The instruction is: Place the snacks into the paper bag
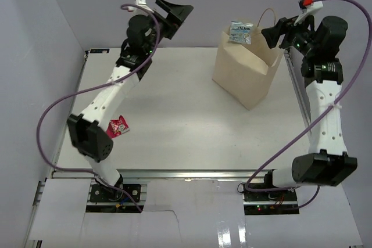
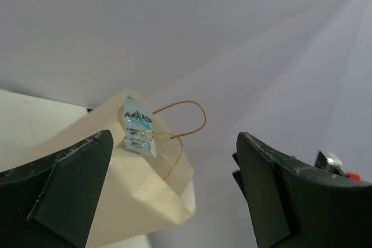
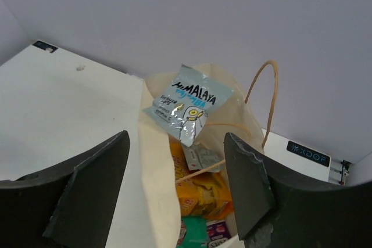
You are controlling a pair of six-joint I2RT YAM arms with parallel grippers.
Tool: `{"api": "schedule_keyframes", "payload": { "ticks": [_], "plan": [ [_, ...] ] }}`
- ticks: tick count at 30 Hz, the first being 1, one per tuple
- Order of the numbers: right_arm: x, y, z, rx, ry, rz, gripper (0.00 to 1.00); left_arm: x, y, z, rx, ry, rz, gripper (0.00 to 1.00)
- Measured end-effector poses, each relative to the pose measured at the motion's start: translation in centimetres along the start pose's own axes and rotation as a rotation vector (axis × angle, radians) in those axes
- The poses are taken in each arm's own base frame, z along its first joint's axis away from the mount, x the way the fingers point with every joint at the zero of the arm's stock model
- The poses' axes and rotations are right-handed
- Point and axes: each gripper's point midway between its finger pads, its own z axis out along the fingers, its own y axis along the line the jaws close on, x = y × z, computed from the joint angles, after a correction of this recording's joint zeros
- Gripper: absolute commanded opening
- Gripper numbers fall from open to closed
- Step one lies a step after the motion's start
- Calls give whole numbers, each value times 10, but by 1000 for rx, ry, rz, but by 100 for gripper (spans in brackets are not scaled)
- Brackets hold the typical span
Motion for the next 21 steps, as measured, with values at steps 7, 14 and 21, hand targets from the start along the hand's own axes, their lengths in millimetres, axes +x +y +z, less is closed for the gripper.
{"api": "schedule_keyframes", "payload": {
  "ticks": [7,14,21],
  "plan": [
    [40,-29,71,-28,132,-51,61,-54,-39,-160,26,-145,324,98],
    [92,-28,93,-27,264,-116,56,-33,11,-230,-94,-133,397,98],
    [106,-26,100,22,307,-222,54,-20,59,-244,-254,-82,437,98]
  ]
}}
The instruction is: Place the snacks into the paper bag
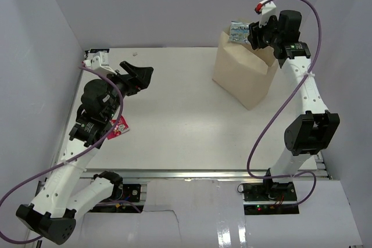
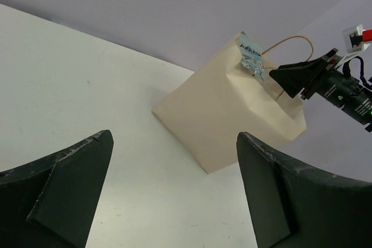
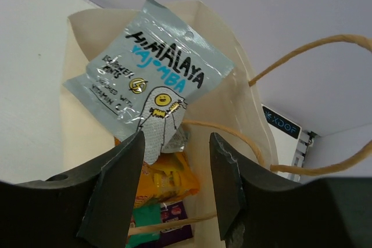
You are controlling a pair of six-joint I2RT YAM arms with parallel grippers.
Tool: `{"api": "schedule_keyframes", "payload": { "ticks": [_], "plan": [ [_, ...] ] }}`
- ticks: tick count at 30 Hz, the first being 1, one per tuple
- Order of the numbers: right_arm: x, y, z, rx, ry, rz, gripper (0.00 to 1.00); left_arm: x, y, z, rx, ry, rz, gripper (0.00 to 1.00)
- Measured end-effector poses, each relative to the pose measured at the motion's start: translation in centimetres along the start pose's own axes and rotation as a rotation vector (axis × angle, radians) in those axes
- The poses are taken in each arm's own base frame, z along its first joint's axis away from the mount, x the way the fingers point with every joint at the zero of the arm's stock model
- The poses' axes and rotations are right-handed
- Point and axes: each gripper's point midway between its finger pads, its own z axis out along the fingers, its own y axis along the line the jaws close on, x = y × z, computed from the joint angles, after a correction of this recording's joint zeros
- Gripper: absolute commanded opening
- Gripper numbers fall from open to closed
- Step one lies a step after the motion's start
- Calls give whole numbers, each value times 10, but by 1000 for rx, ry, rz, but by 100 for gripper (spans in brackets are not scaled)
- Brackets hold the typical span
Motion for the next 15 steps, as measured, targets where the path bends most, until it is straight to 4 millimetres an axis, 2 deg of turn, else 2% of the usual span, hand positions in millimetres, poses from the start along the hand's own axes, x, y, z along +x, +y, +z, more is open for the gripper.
{"api": "schedule_keyframes", "payload": {
  "ticks": [7,15],
  "plan": [
    [33,-10,10,59,89,-35,54,-1,5,-8,-18,-3,13,98],
    [73,-3,19,23,199,-30,53,9,12,-8,-35,19,15,98]
  ]
}}
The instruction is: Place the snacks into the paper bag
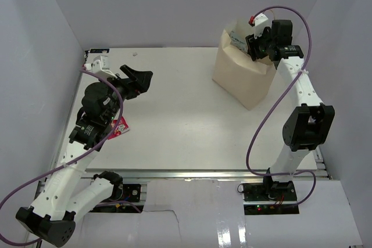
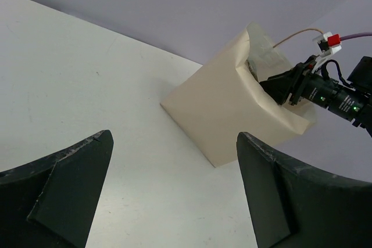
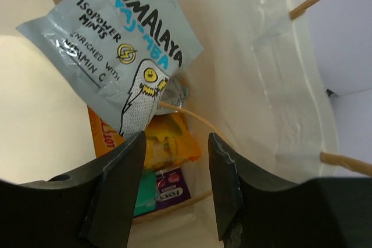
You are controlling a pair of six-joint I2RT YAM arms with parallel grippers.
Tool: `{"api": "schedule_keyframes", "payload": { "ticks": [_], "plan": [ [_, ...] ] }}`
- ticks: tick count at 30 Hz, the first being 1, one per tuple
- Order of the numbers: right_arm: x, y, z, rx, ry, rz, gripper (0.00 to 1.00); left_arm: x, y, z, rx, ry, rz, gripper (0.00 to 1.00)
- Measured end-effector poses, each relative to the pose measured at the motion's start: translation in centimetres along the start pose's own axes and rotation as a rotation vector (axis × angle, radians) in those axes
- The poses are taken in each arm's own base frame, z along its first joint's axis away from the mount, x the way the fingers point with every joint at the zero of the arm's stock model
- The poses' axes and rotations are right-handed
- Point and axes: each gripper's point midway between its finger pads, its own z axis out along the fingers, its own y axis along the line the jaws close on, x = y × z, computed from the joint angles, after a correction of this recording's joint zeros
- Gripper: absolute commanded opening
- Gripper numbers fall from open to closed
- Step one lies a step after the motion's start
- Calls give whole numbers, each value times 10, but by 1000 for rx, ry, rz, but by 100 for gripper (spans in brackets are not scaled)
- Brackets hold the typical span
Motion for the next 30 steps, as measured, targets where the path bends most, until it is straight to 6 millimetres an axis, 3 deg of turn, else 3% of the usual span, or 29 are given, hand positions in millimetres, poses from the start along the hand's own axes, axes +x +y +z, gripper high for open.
{"api": "schedule_keyframes", "payload": {
  "ticks": [7,11,14,17,20,21,23,25,28,30],
  "plan": [
    [17,13,-1,-49,51,17,52,3,3,-1,-7,8,1,98],
    [8,15,-12,-56,34,23,53,3,3,-1,-8,6,1,98],
    [-18,11,-31,-43,-26,20,54,4,7,-1,-27,9,4,98],
    [-59,6,-65,-14,-140,4,60,5,15,-2,-67,10,13,98],
    [-100,9,-111,-6,-282,-22,75,6,30,-6,-140,3,18,98],
    [-109,12,-122,-12,-319,-34,89,7,36,-8,-168,4,17,98],
    [-131,26,-156,-52,-430,-88,99,10,51,-13,-242,9,12,98],
    [-136,52,-181,-148,-503,-155,96,20,70,-18,-339,34,4,98],
    [-128,99,-204,-352,-564,-224,96,48,107,-19,-503,131,19,98],
    [-114,129,-207,-481,-569,-230,96,74,137,-14,-620,239,38,98]
  ]
}}
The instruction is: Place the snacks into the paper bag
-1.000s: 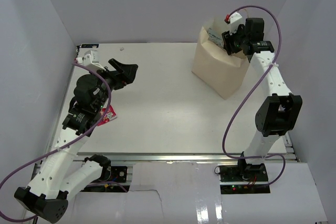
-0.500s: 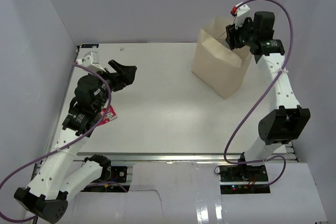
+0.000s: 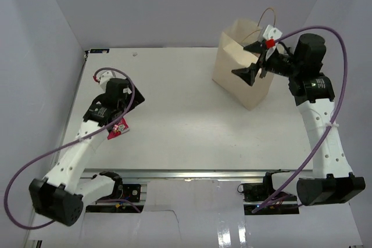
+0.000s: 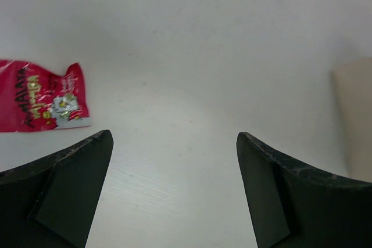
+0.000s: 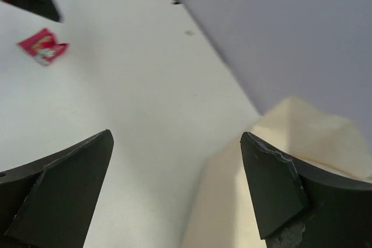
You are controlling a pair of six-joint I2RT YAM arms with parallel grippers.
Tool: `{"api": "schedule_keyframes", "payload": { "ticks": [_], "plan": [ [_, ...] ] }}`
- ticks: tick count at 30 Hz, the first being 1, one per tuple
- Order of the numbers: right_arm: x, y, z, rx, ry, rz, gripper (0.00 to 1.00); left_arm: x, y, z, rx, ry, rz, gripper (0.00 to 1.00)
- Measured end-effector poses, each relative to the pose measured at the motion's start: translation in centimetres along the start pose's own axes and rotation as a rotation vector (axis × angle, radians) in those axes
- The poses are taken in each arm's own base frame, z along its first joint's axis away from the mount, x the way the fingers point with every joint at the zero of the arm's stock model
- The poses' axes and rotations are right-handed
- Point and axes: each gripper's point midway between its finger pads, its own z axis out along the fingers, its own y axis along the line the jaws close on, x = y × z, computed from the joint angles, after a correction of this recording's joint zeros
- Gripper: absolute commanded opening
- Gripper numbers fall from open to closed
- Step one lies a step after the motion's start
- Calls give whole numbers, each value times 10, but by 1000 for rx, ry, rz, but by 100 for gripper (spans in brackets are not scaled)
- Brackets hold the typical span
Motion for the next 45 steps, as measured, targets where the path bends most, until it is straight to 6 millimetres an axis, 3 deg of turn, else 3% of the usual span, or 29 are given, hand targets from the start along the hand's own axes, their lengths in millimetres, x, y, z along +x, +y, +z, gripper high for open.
{"api": "schedule_keyframes", "payload": {
  "ticks": [2,5,8,11,20,25,30,34,37,38,40,41,45],
  "plan": [
    [25,35,7,-108,18,74,96,20,24,30,-121,98,24,98],
    [66,73,14,-206,81,193,96,43,74,65,-308,232,31,98],
    [98,90,13,-226,149,282,96,48,117,77,-446,295,6,98],
    [116,100,7,-216,191,322,96,48,137,81,-529,322,8,98],
    [126,113,-1,-208,210,344,96,69,154,101,-554,423,39,97],
    [126,112,-2,-203,214,352,96,71,171,110,-558,451,10,91],
    [127,112,-2,-198,217,359,96,90,188,112,-549,527,-9,86],
    [127,112,-2,-196,218,363,96,99,186,117,-501,561,-15,71],
    [127,112,-2,-196,218,365,96,100,182,120,-467,566,-14,47],
    [127,111,-2,-194,218,365,96,100,180,121,-454,570,-16,32],
    [127,111,-2,-193,218,367,96,101,175,122,-422,577,-25,18],
    [127,111,-3,-192,218,367,96,101,171,124,-397,577,-32,13],
    [128,111,-3,-194,218,371,96,105,155,126,-295,594,-66,8]
  ]
}}
